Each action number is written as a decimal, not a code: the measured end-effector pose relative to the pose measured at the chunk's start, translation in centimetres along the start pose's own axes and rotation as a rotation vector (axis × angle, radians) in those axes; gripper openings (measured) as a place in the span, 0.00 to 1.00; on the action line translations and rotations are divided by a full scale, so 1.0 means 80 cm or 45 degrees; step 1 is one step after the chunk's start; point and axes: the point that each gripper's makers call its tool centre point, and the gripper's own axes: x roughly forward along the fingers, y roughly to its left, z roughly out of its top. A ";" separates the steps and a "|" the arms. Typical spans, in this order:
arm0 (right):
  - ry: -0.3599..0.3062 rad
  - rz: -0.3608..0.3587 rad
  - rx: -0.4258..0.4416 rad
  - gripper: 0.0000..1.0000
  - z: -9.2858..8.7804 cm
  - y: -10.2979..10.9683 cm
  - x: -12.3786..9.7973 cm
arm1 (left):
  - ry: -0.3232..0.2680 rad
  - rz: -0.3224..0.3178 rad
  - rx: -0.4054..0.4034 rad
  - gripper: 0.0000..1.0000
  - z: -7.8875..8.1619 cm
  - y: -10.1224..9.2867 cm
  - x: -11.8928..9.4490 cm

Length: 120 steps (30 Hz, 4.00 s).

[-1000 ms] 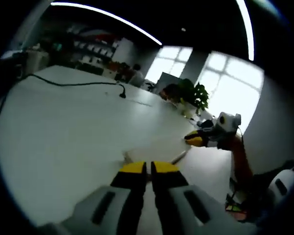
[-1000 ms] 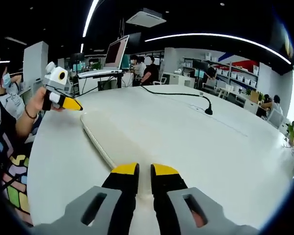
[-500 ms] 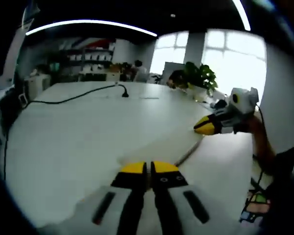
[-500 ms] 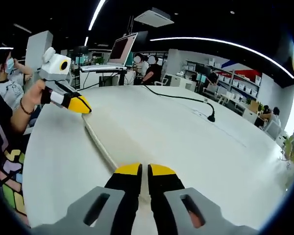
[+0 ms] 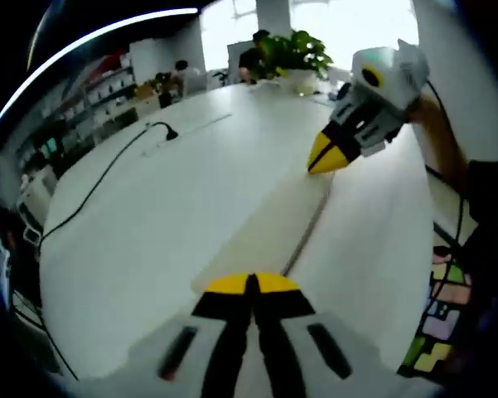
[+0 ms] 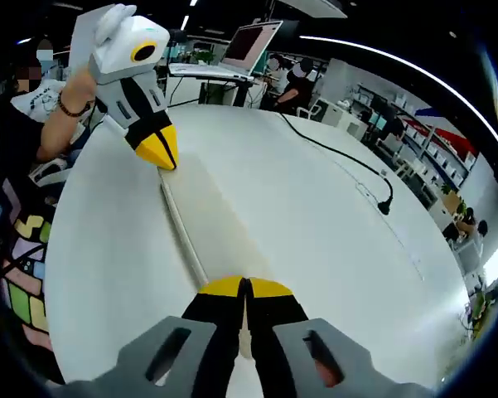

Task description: Arrange the utensils inside the cutlery case until each visible utensil rests in its matching compartment.

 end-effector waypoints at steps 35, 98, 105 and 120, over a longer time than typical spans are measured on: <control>0.261 0.260 -0.077 0.00 -0.010 0.003 0.001 | 0.428 -0.203 0.196 0.00 -0.005 -0.002 0.008; 0.479 0.374 -0.101 0.00 -0.042 -0.007 -0.024 | 0.662 -0.367 0.420 0.01 -0.012 0.037 0.010; 0.525 0.328 -0.085 0.00 -0.043 -0.009 -0.023 | 0.722 -0.298 0.489 0.00 -0.014 0.034 0.009; 0.571 0.289 -0.036 0.00 -0.044 -0.007 -0.022 | 0.792 -0.270 0.590 0.00 -0.018 0.032 0.012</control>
